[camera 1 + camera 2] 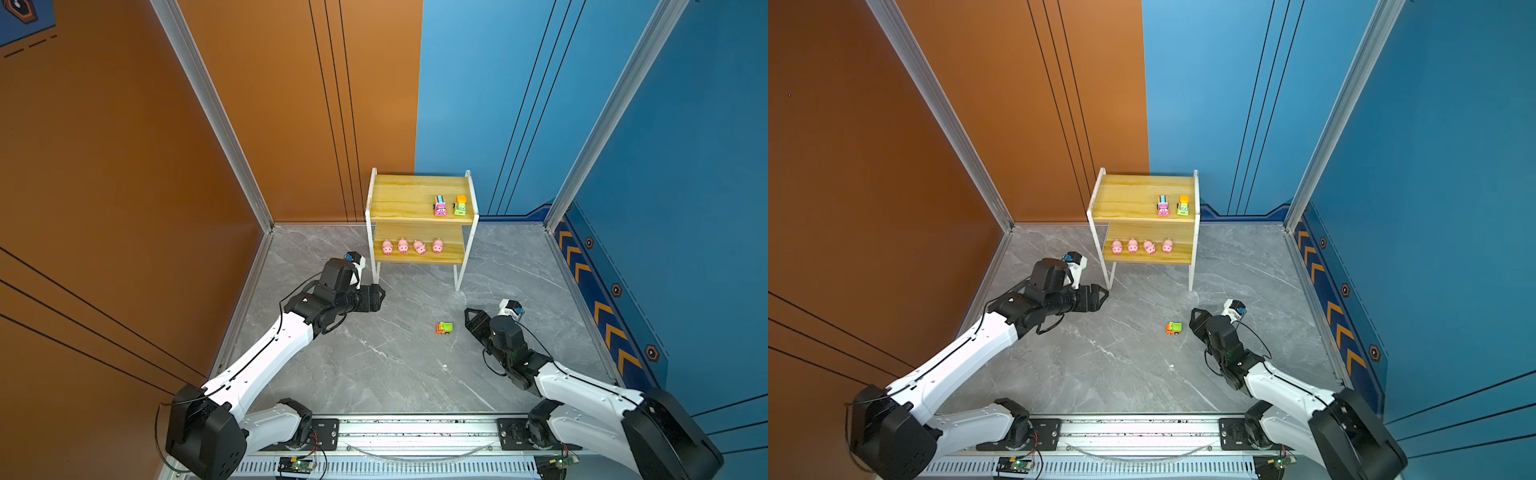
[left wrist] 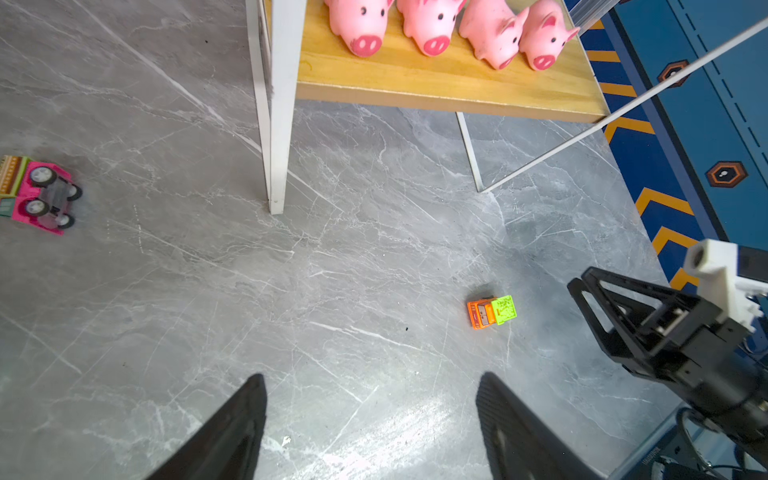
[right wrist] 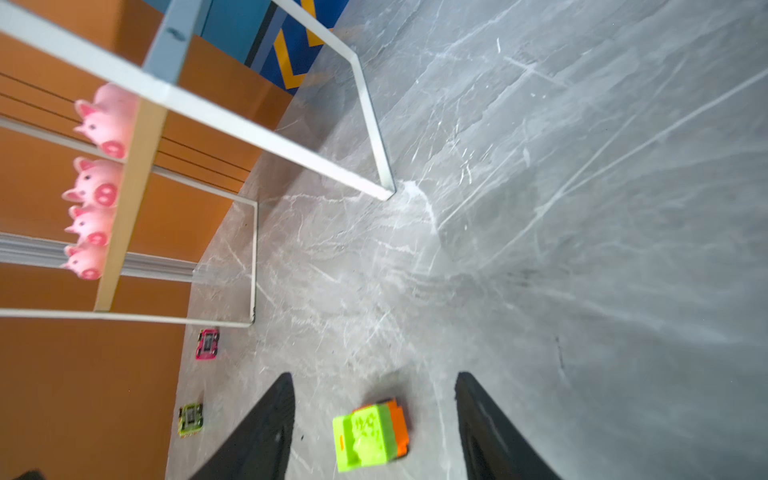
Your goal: Place and organize the plastic toys onto the shelf
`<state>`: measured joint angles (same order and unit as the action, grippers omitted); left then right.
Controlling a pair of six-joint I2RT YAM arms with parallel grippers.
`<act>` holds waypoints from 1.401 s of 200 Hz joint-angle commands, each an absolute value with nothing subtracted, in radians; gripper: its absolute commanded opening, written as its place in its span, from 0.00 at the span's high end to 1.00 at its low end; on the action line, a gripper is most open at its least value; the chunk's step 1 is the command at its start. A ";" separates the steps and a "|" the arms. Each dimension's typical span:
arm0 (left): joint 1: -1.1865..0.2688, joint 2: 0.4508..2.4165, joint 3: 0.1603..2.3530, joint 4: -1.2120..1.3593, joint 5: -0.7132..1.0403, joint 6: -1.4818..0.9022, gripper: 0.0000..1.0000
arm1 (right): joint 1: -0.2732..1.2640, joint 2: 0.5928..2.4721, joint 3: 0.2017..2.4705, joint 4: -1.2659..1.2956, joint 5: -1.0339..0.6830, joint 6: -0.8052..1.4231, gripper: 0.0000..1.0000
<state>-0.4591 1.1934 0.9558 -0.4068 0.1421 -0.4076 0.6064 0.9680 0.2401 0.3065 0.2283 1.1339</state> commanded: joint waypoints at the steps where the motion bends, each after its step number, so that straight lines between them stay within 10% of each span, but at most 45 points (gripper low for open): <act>1: -0.462 1.204 0.965 -0.390 0.174 -0.400 0.19 | 0.666 0.830 0.190 0.058 0.304 1.216 0.37; 280: -0.466 1.184 0.957 -0.388 0.175 -0.396 0.20 | 0.796 1.445 0.363 0.564 0.322 1.452 0.35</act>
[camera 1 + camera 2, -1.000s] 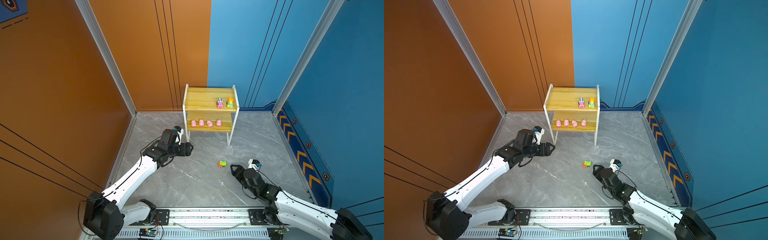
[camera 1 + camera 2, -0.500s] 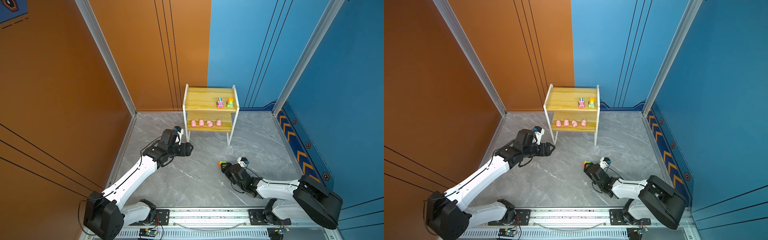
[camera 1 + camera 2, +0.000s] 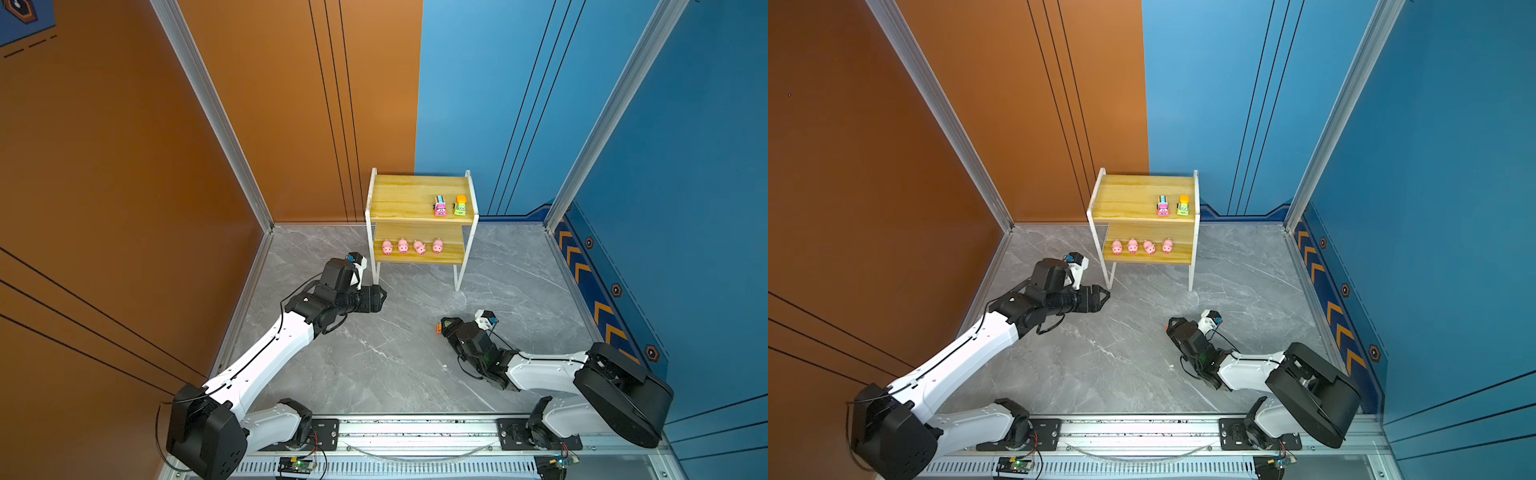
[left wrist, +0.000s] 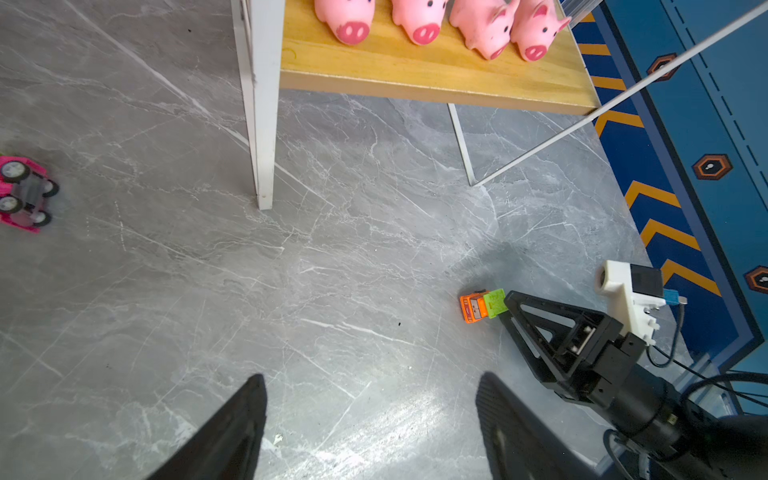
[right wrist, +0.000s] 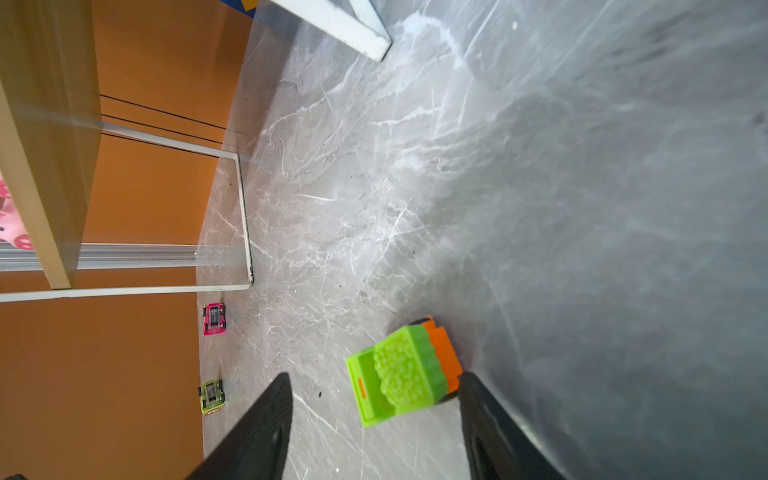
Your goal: Place and organize the plastic toys onto the shelf
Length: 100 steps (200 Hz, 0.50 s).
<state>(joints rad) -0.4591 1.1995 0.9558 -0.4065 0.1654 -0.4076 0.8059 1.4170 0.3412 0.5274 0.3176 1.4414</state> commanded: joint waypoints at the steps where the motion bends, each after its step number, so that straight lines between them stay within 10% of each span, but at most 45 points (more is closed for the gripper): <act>1: -0.466 1.184 0.957 -0.388 0.174 -0.396 0.20 | 0.796 1.446 0.364 0.564 0.322 1.452 0.36; 100: -0.466 1.183 0.955 -0.388 0.175 -0.396 0.20 | 0.741 1.539 0.427 0.589 0.283 1.433 0.35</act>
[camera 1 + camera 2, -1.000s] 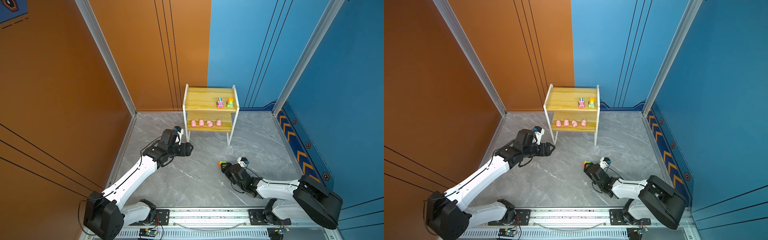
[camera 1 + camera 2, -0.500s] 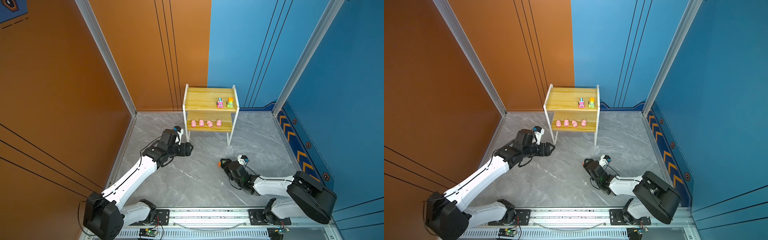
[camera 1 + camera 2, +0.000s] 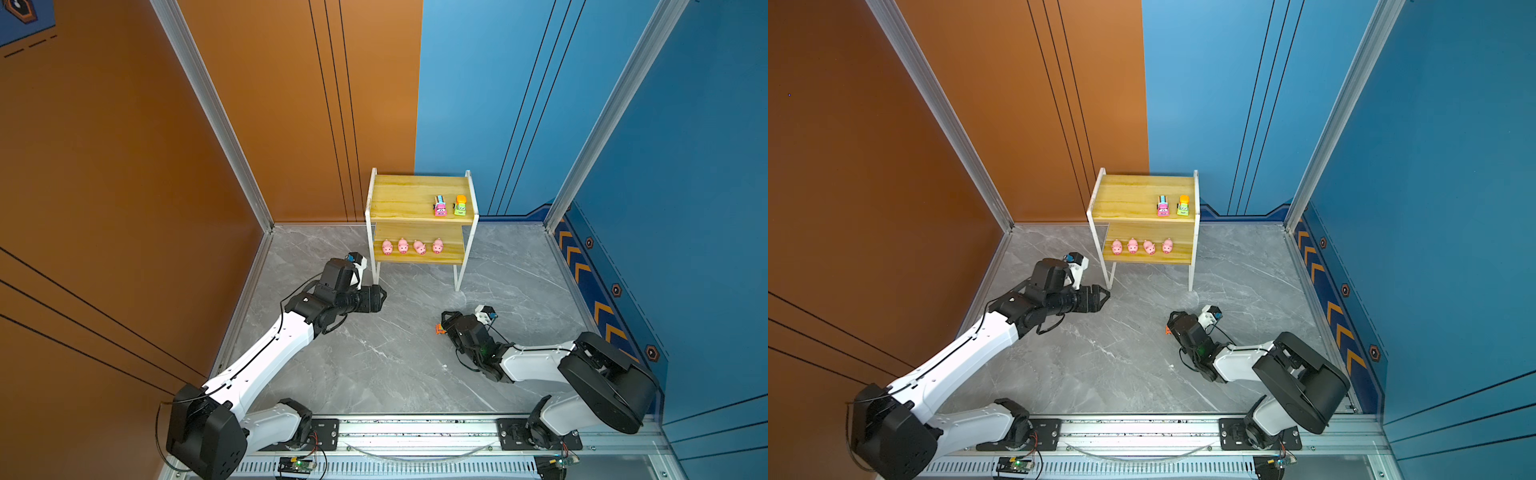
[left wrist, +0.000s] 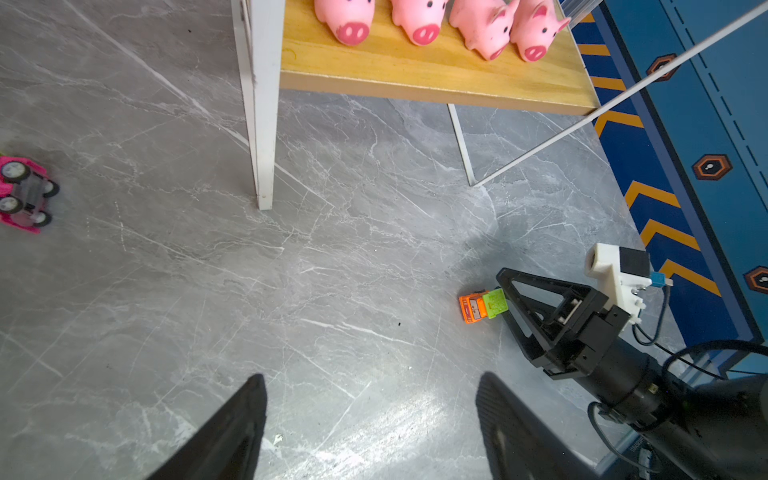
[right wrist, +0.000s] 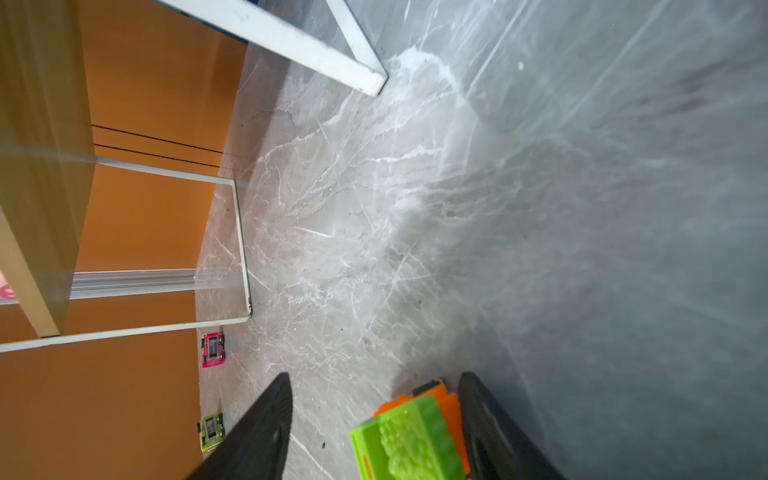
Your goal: Place and organize the plastic toys onto the shelf
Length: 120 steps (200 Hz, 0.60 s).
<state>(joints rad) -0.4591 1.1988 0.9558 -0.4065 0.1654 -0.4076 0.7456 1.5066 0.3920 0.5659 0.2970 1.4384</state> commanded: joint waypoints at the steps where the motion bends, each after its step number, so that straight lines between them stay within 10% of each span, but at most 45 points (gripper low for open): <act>1: -0.466 1.183 0.955 -0.387 0.175 -0.396 0.20 | 0.741 1.540 0.428 0.589 0.283 1.433 0.35; 120: -0.463 1.180 0.953 -0.389 0.173 -0.396 0.20 | 0.750 1.741 0.585 0.632 0.339 1.457 0.35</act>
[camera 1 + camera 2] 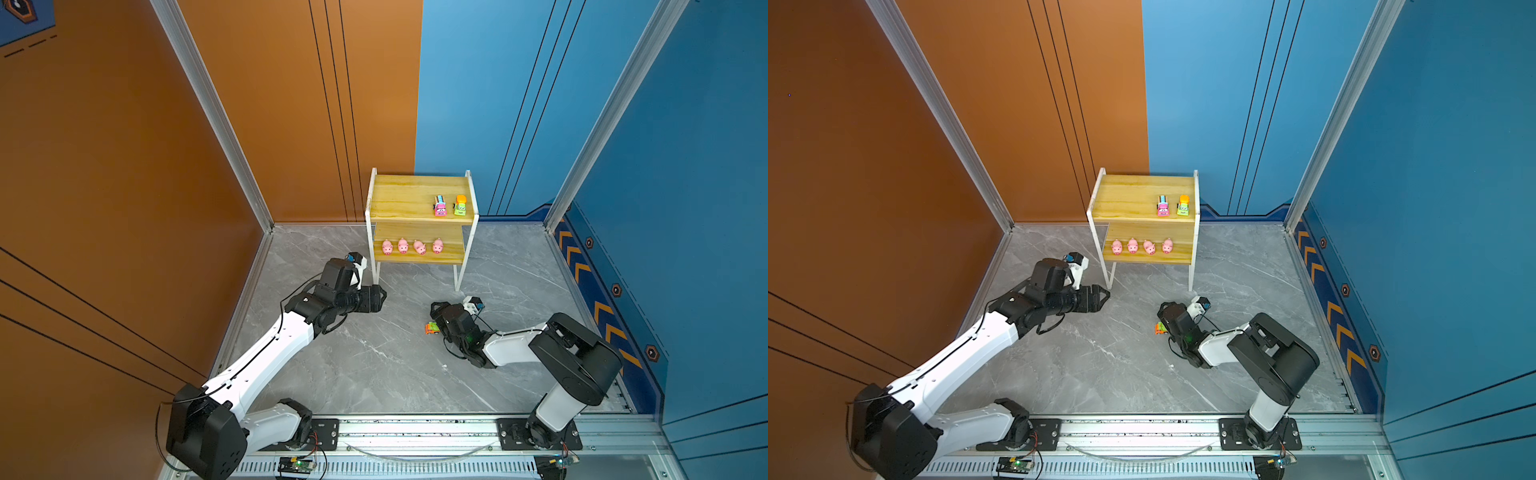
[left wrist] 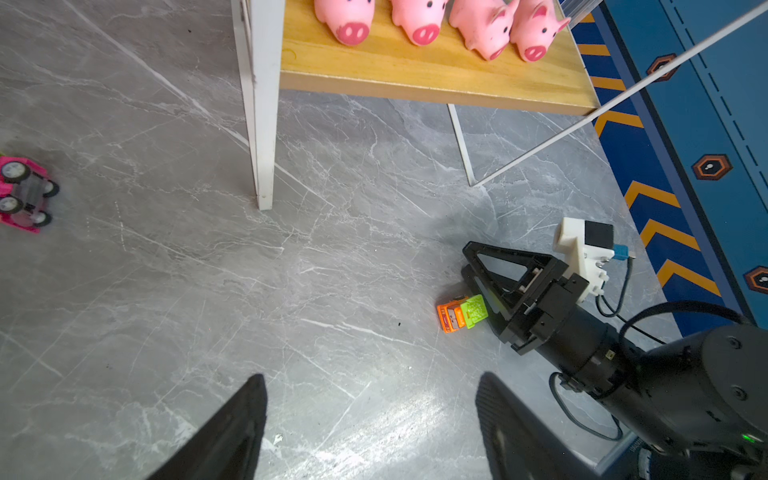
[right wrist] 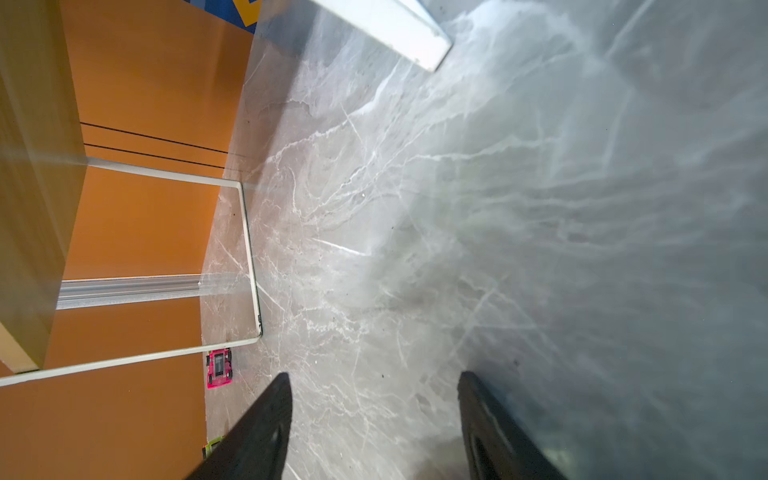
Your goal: Place and organize the plastic toys onto the shelf
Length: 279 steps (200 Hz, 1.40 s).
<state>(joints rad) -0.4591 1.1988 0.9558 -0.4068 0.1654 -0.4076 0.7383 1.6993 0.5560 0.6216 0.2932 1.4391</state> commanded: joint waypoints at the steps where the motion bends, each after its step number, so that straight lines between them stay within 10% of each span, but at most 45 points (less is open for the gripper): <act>1: -0.463 1.180 0.953 -0.389 0.174 -0.396 0.20 | 0.751 1.743 0.586 0.632 0.341 1.458 0.35; 192: -0.473 1.167 0.951 -0.388 0.181 -0.399 0.20 | 0.957 1.408 0.363 0.438 0.446 1.491 0.35; 279: -0.482 1.154 0.948 -0.388 0.175 -0.398 0.20 | 0.991 1.567 0.389 0.633 0.354 1.541 0.34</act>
<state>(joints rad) -0.4732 1.1778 0.9558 -0.4065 0.1654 -0.4076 0.9840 1.4990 0.3668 0.5621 0.3969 1.5127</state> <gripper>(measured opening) 0.803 0.658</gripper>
